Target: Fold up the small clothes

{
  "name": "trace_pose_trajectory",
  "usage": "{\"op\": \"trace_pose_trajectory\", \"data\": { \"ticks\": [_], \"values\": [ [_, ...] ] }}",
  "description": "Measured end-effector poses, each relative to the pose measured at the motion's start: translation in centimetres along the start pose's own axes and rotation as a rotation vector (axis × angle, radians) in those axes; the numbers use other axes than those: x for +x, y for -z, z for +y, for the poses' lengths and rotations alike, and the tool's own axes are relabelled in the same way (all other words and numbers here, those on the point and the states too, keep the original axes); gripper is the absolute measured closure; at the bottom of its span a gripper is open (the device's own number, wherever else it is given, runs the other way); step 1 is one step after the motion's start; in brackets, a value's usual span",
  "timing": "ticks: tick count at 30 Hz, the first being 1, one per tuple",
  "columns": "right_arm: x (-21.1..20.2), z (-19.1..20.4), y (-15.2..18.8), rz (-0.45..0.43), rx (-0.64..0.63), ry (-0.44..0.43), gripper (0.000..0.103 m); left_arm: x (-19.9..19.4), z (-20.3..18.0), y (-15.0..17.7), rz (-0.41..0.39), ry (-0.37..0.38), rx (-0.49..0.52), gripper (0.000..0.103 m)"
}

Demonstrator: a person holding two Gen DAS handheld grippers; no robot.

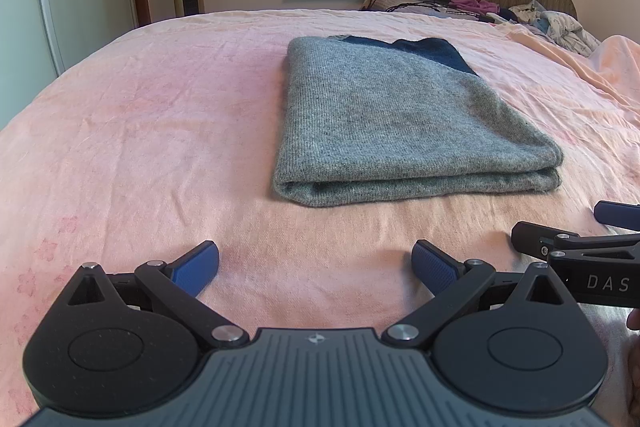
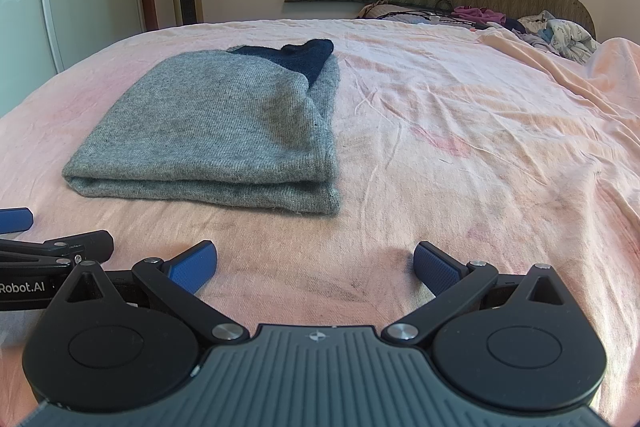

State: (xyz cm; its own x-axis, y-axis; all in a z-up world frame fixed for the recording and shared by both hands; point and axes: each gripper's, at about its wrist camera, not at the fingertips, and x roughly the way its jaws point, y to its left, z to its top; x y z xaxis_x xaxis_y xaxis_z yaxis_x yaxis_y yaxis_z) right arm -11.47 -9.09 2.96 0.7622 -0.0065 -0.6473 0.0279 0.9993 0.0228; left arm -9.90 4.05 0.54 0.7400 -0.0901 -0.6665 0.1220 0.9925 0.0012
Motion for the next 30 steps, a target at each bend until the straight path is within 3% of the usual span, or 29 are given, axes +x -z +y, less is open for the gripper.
{"op": "trace_pose_trajectory", "data": {
  "ticks": [30],
  "values": [
    [0.0, 0.02, 0.0, 0.0, 0.0, 0.0, 0.0, 0.35, -0.36, -0.65, 0.026, -0.03, -0.014, 0.0]
  ]
}}
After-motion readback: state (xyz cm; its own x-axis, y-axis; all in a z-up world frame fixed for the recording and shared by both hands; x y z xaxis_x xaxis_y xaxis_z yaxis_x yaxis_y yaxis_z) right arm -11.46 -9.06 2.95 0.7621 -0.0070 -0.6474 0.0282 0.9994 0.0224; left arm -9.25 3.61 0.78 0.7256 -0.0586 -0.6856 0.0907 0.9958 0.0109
